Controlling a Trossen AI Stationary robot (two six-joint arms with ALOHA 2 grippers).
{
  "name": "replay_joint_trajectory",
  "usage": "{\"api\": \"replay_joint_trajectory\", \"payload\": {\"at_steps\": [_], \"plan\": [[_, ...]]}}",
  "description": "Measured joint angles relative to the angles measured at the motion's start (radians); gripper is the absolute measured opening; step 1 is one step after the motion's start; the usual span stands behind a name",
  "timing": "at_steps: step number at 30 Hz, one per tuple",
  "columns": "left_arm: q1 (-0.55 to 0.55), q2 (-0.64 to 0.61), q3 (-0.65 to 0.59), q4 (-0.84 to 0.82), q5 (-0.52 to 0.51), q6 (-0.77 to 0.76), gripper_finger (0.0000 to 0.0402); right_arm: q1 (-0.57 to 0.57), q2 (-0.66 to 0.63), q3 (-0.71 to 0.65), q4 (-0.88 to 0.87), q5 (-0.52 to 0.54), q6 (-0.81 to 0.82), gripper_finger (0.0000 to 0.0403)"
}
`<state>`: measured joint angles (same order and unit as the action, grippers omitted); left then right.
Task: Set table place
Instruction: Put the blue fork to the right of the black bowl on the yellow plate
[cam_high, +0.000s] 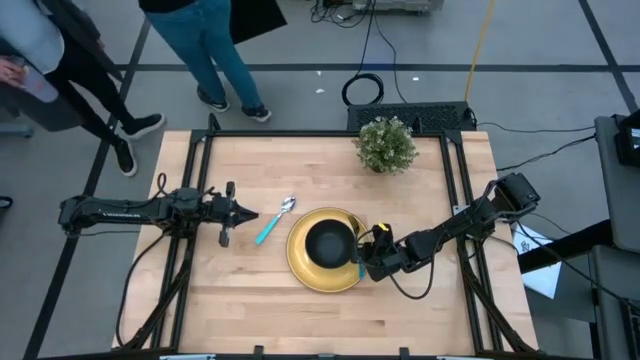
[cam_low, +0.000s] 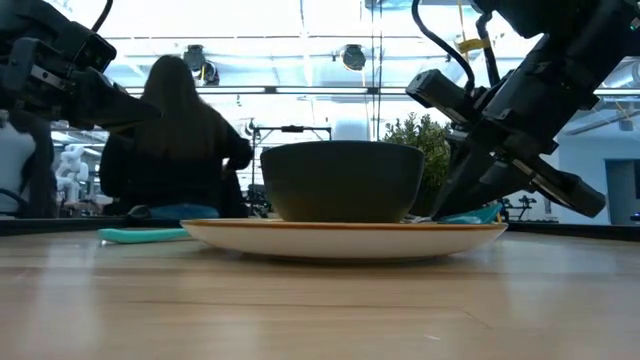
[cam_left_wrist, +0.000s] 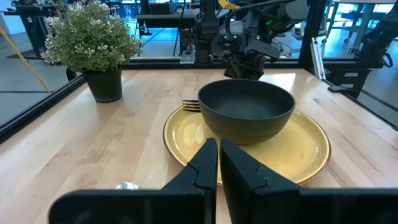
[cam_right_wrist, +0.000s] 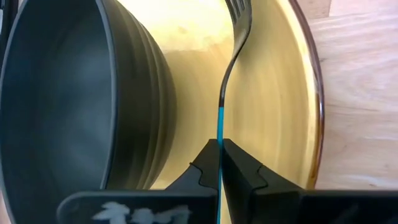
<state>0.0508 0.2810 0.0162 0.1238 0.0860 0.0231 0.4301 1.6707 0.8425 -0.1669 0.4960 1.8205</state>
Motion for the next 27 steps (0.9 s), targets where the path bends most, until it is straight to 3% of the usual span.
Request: {"api": "replay_joint_trajectory", "payload": {"at_steps": [27], "plan": [[0.000, 0.000, 0.000, 0.000, 0.000, -0.006, 0.0024, 0.003, -0.001, 0.001, -0.072, -0.081, -0.060, 0.0000]]}}
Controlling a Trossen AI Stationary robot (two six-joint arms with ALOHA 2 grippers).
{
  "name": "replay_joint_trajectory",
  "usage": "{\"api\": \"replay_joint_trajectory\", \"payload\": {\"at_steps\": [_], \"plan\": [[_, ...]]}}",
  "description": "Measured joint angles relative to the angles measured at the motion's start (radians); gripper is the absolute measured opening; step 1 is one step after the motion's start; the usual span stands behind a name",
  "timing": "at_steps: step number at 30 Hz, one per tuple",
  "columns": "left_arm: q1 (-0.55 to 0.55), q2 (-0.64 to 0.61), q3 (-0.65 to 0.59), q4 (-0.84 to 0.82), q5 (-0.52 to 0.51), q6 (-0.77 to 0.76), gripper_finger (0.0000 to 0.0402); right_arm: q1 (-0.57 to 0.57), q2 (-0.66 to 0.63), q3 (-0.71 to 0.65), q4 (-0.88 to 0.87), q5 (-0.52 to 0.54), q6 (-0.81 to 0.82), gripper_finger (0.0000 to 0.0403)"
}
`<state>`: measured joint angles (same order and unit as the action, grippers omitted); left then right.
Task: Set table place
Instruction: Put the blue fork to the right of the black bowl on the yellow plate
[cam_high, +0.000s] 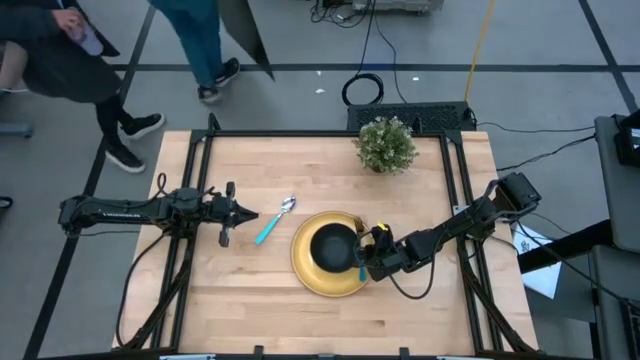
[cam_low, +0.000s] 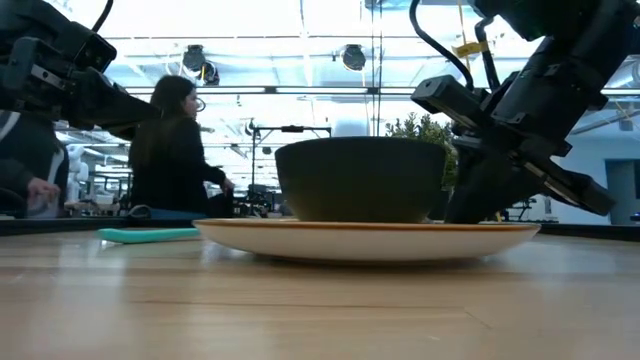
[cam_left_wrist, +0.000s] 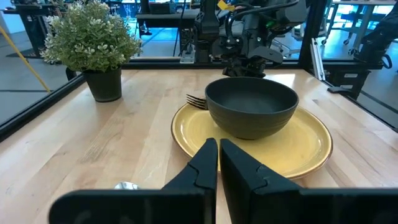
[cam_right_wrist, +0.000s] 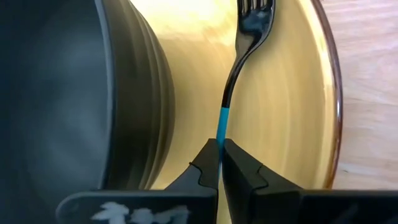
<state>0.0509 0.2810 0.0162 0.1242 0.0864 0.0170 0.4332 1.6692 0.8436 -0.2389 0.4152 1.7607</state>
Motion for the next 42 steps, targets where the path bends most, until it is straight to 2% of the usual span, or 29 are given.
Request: {"api": "replay_joint_trajectory", "payload": {"at_steps": [42], "plan": [[0.000, 0.000, 0.000, 0.000, 0.001, -0.003, 0.0024, -0.002, 0.001, -0.001, -0.021, -0.055, -0.043, 0.0000]]}}
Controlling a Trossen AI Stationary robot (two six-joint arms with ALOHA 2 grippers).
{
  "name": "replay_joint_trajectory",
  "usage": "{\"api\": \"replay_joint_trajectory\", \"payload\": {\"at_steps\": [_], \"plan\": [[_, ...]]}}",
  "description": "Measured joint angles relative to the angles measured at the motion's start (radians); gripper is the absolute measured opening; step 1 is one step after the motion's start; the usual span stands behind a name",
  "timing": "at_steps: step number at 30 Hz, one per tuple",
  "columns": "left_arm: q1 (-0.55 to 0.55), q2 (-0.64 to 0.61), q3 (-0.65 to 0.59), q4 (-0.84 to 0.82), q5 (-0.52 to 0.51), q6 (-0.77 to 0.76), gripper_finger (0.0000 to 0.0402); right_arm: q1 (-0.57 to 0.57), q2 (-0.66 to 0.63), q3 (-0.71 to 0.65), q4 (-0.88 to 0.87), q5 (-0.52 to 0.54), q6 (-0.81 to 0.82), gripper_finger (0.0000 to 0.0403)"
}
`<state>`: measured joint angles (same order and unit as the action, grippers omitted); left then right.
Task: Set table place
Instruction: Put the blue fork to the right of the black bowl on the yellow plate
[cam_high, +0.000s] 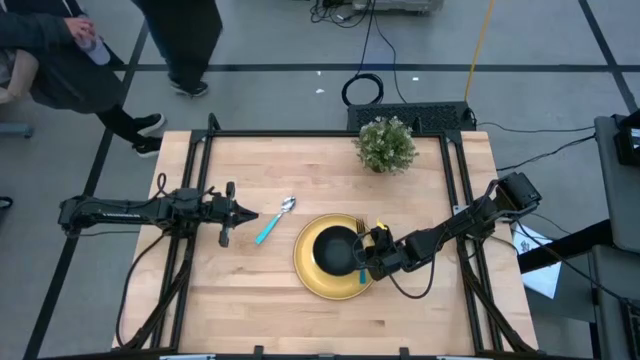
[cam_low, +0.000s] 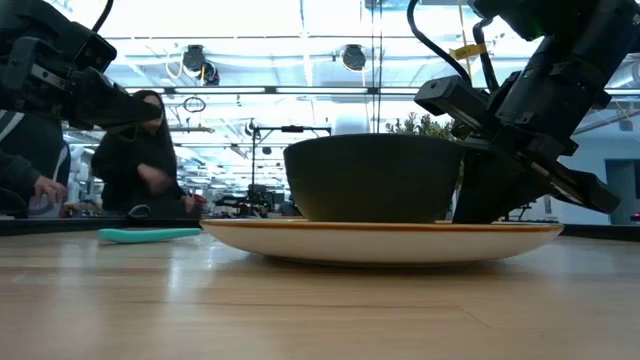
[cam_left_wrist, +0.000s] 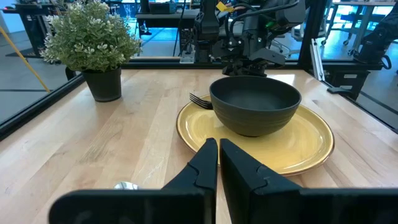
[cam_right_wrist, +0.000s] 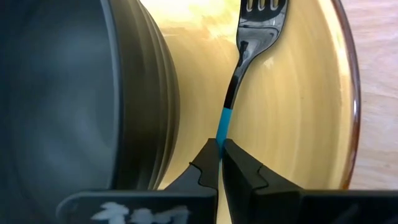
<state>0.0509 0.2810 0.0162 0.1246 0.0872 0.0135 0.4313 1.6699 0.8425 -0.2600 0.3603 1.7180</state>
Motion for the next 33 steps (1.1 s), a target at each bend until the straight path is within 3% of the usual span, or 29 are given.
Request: {"api": "replay_joint_trajectory", "payload": {"at_steps": [33], "plan": [[0.000, 0.000, 0.000, 0.000, 0.000, -0.004, 0.0024, 0.000, 0.001, 0.000, 0.000, -0.001, -0.036, 0.0000]]}}
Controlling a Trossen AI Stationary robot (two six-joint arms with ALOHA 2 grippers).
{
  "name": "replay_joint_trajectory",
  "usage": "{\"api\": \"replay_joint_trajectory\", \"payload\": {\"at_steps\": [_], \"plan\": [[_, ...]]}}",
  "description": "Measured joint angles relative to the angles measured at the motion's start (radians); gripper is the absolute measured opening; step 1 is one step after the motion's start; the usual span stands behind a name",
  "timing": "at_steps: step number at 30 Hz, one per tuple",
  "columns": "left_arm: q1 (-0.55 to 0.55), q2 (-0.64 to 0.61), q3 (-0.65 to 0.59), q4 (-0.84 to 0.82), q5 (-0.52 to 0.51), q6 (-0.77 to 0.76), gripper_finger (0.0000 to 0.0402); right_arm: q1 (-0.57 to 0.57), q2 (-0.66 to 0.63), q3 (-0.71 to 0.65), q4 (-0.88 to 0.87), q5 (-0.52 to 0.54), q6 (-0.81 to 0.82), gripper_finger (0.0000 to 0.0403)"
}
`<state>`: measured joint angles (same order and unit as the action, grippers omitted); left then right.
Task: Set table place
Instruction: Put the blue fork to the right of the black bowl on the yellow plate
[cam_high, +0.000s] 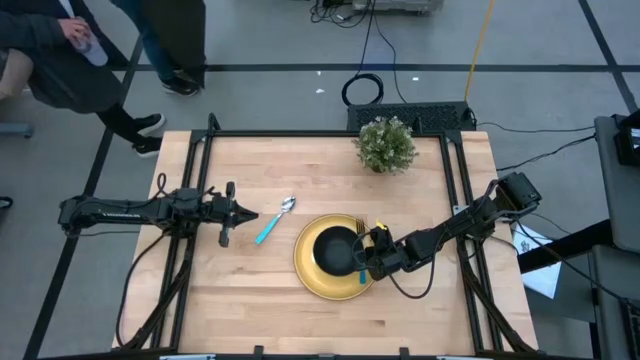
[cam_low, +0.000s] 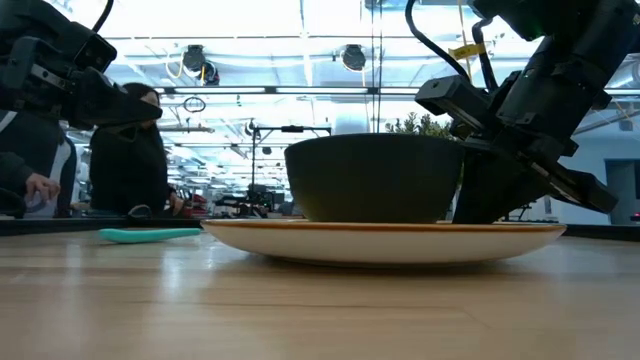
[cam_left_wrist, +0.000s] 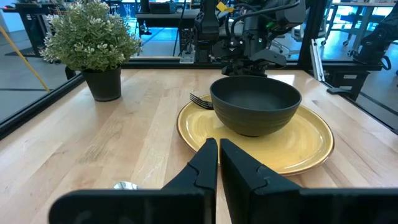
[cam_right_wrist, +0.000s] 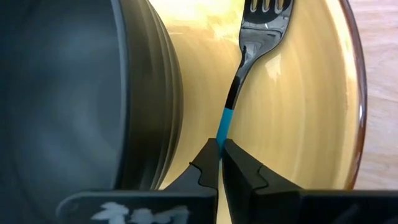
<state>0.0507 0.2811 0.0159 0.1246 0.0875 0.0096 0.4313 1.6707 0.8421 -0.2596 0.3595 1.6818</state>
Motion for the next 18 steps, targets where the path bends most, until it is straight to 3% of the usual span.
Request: {"api": "replay_joint_trajectory", "payload": {"at_steps": [5, 13, 18], "plan": [[0.000, 0.000, 0.000, 0.000, 0.000, 0.000, 0.0024, 0.000, 0.000, 0.000, 0.000, 0.000, -0.009, 0.0004], [0.000, 0.000, 0.000, 0.000, 0.000, 0.000, 0.0024, 0.000, 0.001, -0.001, -0.009, -0.021, -0.014, 0.0049], [0.000, 0.000, 0.000, 0.000, 0.000, 0.001, 0.0024, 0.000, 0.001, -0.001, -0.008, -0.021, -0.013, 0.0051]]}}
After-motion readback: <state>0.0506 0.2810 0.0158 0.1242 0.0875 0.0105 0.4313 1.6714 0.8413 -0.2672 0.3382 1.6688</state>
